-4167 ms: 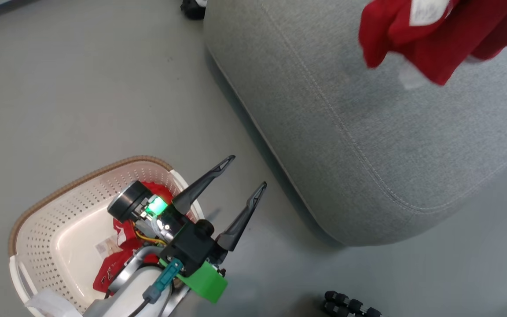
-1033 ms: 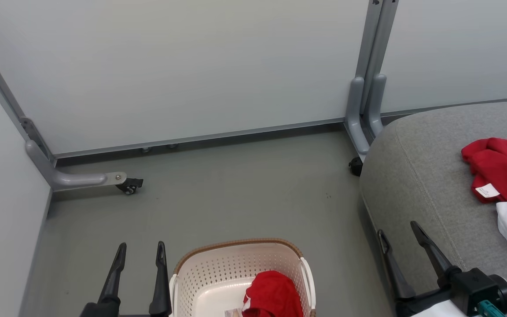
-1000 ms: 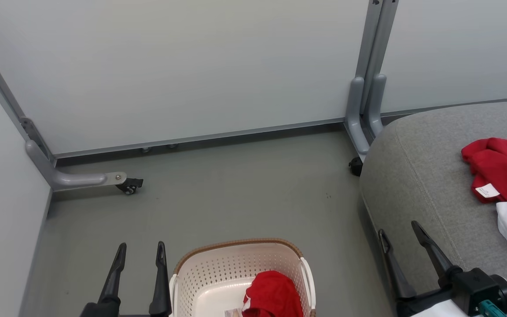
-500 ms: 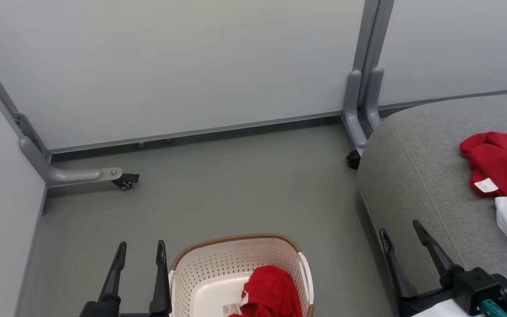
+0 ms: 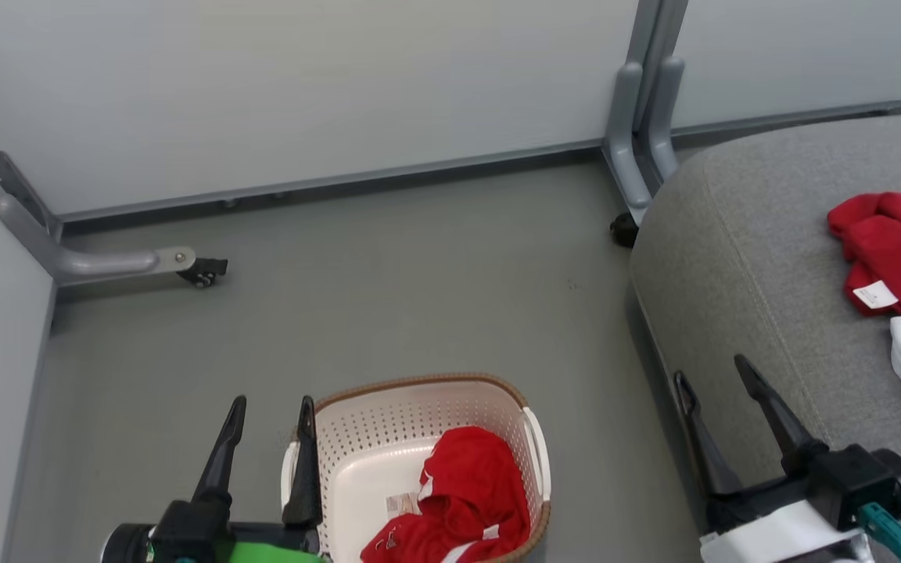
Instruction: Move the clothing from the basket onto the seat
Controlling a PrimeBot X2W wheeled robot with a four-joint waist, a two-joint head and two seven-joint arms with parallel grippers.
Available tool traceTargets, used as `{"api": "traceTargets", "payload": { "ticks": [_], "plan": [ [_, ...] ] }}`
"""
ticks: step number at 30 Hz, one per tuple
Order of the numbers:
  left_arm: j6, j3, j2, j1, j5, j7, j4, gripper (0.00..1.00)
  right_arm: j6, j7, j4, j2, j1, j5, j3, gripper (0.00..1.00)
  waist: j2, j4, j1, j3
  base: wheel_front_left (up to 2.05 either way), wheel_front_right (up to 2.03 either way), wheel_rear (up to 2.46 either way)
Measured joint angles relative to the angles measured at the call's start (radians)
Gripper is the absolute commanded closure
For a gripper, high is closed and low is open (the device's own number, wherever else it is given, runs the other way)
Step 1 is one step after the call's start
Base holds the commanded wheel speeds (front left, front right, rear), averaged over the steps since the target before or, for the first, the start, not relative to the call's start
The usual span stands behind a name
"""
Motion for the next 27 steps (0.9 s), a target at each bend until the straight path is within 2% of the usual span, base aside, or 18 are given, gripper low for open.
{"api": "traceTargets", "payload": {
  "ticks": [8,15,20,27],
  "plan": [
    [-0.039,-0.012,-0.001,-0.145,0.019,0.0,0.044,0.0,0.0,0.0,-0.03,-0.002,-0.132,-0.01,-0.014,0.0,0.0,-0.007,0.0,0.149,0.0,0.0,0.0],
    [-0.114,-0.033,-0.002,-0.291,0.006,0.0,0.159,0.0,0.0,0.0,-0.058,-0.003,-0.243,-0.016,-0.046,0.0,0.0,-0.016,0.0,0.307,0.0,0.0,0.0],
    [-0.143,-0.109,0.012,-0.437,0.075,0.0,0.29,0.0,0.0,0.0,-0.077,-0.002,-0.314,-0.018,-0.081,0.0,0.0,-0.022,0.0001,0.424,0.0,0.0,0.0],
    [-0.149,-0.26,0.022,-0.643,0.091,0.0,0.471,0.0,0.0,0.0,-0.104,0.004,-0.39,-0.023,-0.09,0.0,0.0,-0.033,0.0001,0.579,0.0,0.0,0.0]
  ]
}}
